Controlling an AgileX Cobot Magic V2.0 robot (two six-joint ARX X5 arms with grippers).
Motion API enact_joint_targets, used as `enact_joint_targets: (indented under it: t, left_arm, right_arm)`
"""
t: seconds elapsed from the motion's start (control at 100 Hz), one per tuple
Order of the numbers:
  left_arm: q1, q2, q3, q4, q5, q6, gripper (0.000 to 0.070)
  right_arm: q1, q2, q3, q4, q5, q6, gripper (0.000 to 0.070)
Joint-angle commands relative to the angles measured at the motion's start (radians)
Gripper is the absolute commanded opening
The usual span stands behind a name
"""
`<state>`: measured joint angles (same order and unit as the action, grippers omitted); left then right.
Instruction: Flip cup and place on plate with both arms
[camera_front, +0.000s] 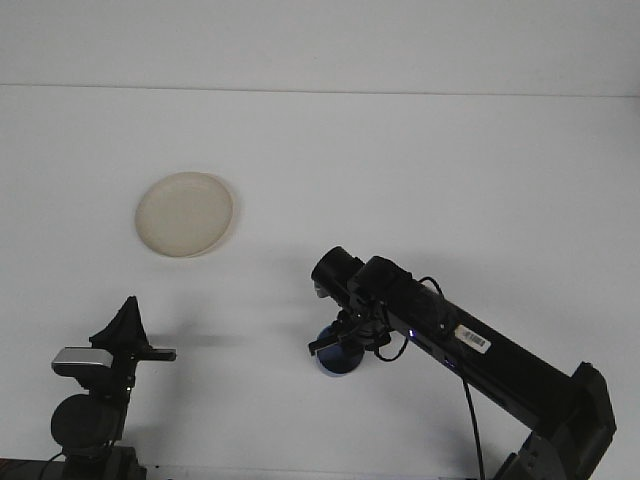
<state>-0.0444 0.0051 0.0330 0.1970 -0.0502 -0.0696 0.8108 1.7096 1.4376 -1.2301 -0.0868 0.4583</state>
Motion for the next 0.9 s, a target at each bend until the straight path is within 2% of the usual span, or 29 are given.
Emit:
enact_joint_targets:
  t: [0.0, 0.35, 0.45, 0.56, 0.62, 0.67, 0.79, 0.89]
  left_arm:
    - [-0.002, -0.002, -0.019, 0.013, -0.001, -0.003, 0.0011]
    - [-0.002, -0.002, -0.019, 0.013, -0.001, -0.003, 0.0011]
    - [-0.002, -0.002, -0.019, 0.013, -0.001, -0.003, 0.0011]
    - [-0.002, -0.002, -0.019, 0.013, -0.002, -0.003, 0.0011]
    - [-0.002, -0.002, -0.019, 0.013, -0.001, -0.003, 0.0011]
    - [-0.002, -0.002, -0.019, 0.013, -0.001, -0.003, 0.0011]
    - [-0.002, -0.002, -0.019, 0.013, -0.001, -0.003, 0.0011]
    - [-0.002, -0.002, -0.019, 0.013, -0.002, -0.002, 0.0011]
  right_arm:
    - [0.012, 0.015, 0.023, 0.000, -0.003, -0.019, 0.0028]
    - [0.015, 0.058, 0.023, 0.003, -0.004, -0.021, 0.0060]
    - [0.015, 0.058, 0.023, 0.006, -0.005, -0.020, 0.0185]
    - [0.013, 0.057, 0.029, 0.002, -0.019, -0.020, 0.0380]
    - [0.011, 0.057, 0.042, -0.004, -0.019, -0.022, 0.0460]
    - [0.009, 0.056, 0.058, -0.011, -0.019, -0.031, 0.0484]
    - [0.007, 0.056, 0.109, -0.056, -0.016, -0.048, 0.0484]
    - [0.000, 0.051, 0.154, -0.126, 0.013, -0.075, 0.0484]
